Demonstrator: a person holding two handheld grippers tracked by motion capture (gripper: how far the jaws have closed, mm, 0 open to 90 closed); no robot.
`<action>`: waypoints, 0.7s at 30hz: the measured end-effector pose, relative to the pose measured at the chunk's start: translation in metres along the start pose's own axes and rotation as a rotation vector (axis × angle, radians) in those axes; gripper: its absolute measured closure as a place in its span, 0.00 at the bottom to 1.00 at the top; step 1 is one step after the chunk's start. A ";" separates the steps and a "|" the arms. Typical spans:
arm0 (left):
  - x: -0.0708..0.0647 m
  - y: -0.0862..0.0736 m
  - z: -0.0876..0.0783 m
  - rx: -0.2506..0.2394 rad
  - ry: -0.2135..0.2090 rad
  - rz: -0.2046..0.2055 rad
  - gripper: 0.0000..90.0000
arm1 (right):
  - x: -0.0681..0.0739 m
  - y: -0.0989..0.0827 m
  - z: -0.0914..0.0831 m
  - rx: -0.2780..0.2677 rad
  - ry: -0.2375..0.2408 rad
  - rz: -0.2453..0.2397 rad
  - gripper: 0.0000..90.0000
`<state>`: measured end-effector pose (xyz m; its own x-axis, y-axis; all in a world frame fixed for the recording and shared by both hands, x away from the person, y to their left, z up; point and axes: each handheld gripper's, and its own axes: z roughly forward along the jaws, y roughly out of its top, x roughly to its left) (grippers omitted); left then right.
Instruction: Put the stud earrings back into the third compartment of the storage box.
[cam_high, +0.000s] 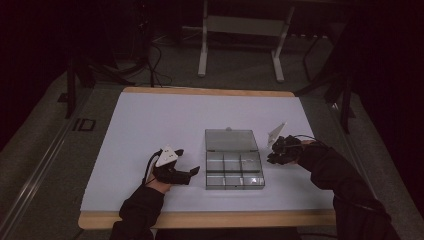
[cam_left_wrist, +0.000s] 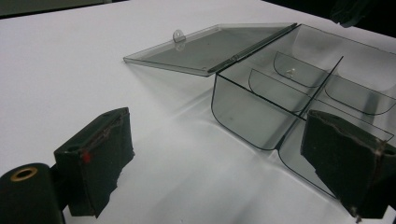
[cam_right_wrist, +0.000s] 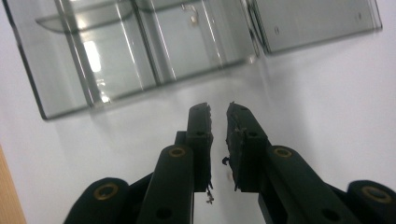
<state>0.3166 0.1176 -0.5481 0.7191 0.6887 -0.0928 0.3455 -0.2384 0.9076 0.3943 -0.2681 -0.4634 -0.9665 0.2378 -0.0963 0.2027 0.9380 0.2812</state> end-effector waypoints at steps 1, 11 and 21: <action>0.000 0.000 0.000 0.000 0.000 0.000 0.11 | 0.000 -0.002 0.000 0.007 0.000 0.006 0.88; 0.000 0.000 0.000 0.001 0.001 0.001 0.11 | -0.006 -0.020 0.005 0.065 -0.017 0.024 0.88; 0.000 0.000 0.000 0.003 0.003 0.002 0.11 | -0.012 -0.031 0.019 0.121 -0.024 0.070 0.88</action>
<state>0.3166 0.1172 -0.5481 0.7180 0.6902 -0.0900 0.3457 -0.2414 0.9067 0.4026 -0.2956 -0.4888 -0.9456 0.3084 -0.1032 0.2886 0.9421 0.1710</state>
